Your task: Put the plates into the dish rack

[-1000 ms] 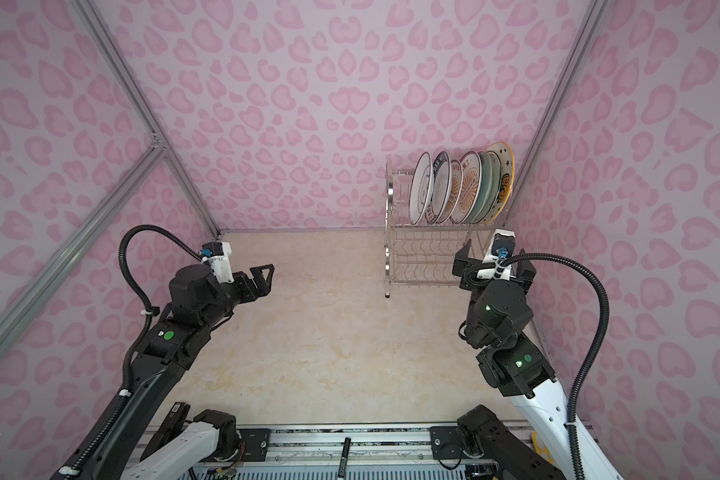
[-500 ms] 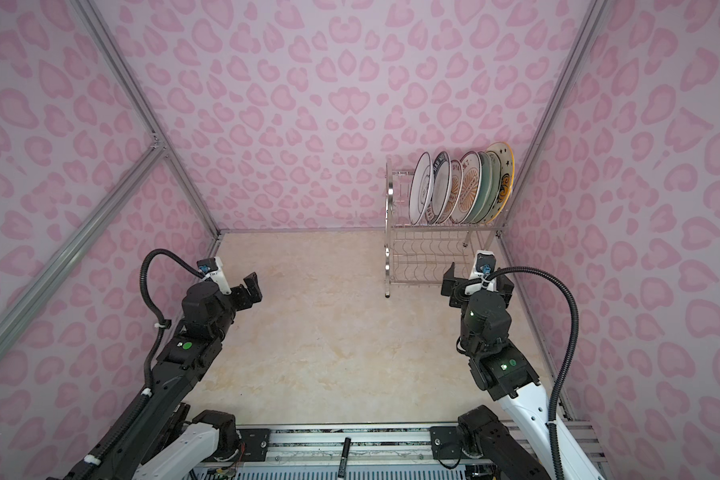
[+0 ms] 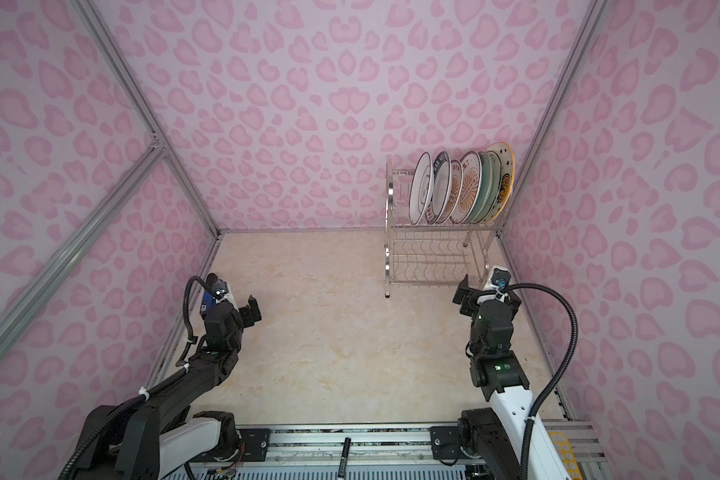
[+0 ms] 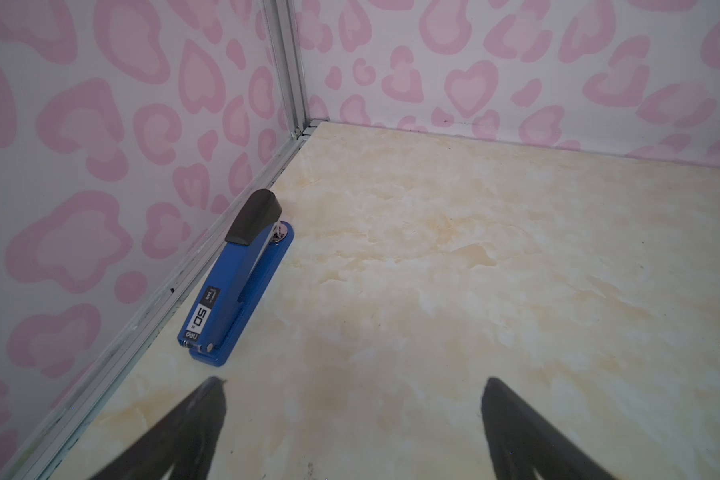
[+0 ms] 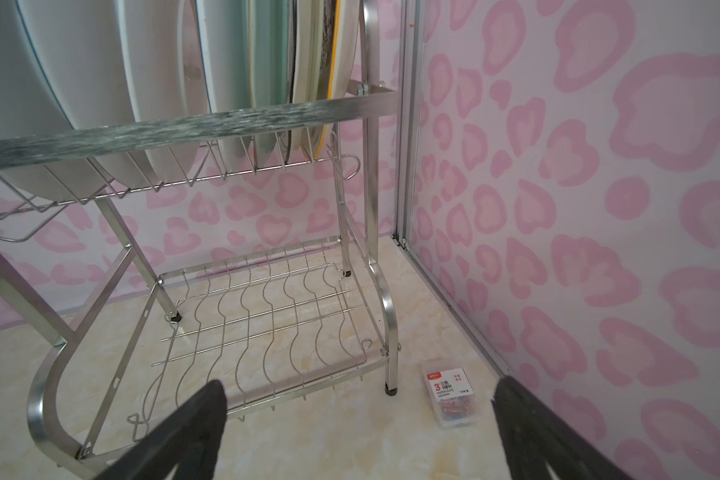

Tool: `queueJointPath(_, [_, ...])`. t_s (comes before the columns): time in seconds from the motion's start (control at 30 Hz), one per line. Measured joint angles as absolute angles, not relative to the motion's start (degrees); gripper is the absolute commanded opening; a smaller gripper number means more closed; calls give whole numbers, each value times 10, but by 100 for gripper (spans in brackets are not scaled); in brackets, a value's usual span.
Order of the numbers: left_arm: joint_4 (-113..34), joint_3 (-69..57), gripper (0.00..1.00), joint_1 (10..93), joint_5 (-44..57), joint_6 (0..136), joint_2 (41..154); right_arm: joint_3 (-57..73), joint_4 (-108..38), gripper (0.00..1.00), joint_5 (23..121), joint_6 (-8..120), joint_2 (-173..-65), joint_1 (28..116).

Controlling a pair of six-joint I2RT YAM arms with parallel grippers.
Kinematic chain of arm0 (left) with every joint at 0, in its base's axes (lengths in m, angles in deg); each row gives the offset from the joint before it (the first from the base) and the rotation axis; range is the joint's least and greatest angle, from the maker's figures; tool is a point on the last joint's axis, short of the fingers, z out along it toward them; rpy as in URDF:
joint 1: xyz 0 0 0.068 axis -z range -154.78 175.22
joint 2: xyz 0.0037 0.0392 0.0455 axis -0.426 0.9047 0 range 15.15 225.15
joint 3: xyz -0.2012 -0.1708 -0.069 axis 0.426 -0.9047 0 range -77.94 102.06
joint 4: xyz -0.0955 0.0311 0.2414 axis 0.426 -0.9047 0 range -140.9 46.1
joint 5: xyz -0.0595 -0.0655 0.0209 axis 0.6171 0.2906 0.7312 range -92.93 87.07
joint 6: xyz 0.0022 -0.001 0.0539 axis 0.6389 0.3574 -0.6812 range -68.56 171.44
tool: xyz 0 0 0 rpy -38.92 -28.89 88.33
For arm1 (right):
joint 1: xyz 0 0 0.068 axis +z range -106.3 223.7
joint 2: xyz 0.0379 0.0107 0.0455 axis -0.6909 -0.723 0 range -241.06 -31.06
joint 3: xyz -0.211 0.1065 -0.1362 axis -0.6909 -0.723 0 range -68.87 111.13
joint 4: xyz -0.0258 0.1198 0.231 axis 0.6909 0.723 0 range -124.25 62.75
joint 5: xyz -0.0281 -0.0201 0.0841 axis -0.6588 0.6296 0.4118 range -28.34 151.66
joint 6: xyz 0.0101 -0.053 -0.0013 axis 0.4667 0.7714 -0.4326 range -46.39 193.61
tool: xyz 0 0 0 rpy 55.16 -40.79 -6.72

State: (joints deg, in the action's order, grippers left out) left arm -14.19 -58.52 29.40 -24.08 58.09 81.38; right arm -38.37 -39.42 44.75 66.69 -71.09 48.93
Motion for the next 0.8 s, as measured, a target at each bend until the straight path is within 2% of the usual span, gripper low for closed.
queueJointPath(0.47, [-2, -553, 98, 215, -48, 564, 973, -441, -494, 99, 501, 667, -748, 430])
queueJointPath(0.8, [118, -625, 98, 211, -28, 571, 994, -480, -568, 99, 525, 667, -783, 413])
